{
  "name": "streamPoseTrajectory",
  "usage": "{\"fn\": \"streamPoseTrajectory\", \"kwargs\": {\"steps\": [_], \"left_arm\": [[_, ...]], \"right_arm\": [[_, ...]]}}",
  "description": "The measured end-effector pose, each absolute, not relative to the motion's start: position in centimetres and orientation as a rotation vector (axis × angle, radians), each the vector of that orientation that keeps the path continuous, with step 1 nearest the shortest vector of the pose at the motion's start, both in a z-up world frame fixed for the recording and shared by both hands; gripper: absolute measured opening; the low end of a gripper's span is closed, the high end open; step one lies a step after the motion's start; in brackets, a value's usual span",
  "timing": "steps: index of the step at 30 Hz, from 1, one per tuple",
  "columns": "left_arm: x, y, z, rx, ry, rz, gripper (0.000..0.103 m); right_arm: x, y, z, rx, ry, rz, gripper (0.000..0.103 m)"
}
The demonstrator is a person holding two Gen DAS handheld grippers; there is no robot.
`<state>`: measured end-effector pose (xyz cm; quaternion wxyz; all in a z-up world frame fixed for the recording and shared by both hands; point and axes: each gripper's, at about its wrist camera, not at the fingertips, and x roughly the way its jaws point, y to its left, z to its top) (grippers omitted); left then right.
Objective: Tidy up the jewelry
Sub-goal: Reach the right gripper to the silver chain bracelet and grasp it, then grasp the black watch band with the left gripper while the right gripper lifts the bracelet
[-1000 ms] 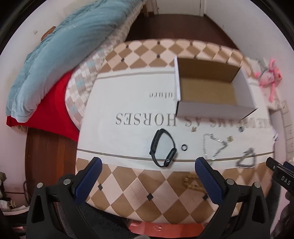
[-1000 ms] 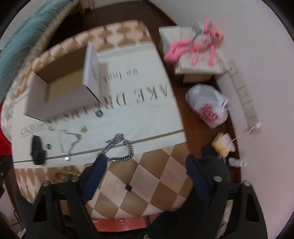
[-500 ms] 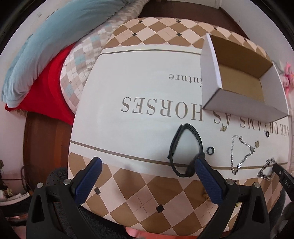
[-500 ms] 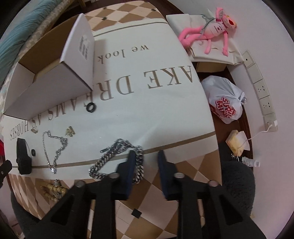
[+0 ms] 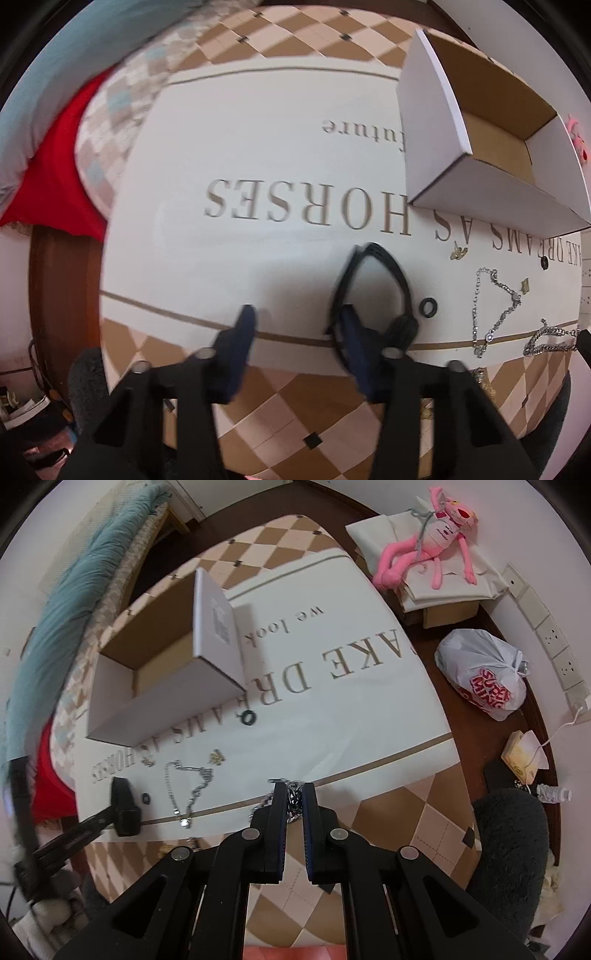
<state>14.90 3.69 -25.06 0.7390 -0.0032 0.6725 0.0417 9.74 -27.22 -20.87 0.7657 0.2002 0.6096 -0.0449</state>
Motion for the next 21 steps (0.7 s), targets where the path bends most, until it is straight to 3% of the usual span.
{"fn": "streamPoseTrajectory", "kwargs": {"steps": [2, 3, 4, 13, 21], "left_arm": [[15.1, 3.6, -25.3, -0.008, 1.469, 0.079, 0.025], [15.2, 3.5, -25.3, -0.009, 1.463, 0.067, 0.013], [15.2, 3.5, -25.3, -0.007, 1.458, 0.064, 0.008], [14.4, 3.2, -22.6, 0.003, 1.38, 0.019, 0.004], [14.0, 2.3, -16.5, -0.024, 1.28, -0.058, 0.005]], "right_arm": [[9.7, -27.1, -20.4, 0.434, 1.316, -0.089, 0.008], [9.7, -26.9, -20.2, 0.432, 1.315, -0.083, 0.008], [9.6, -26.8, -20.0, 0.432, 1.313, -0.081, 0.008], [10.1, -26.2, -18.7, 0.428, 1.297, -0.04, 0.007], [10.7, -25.0, -13.7, 0.419, 1.215, 0.054, 0.007]]}}
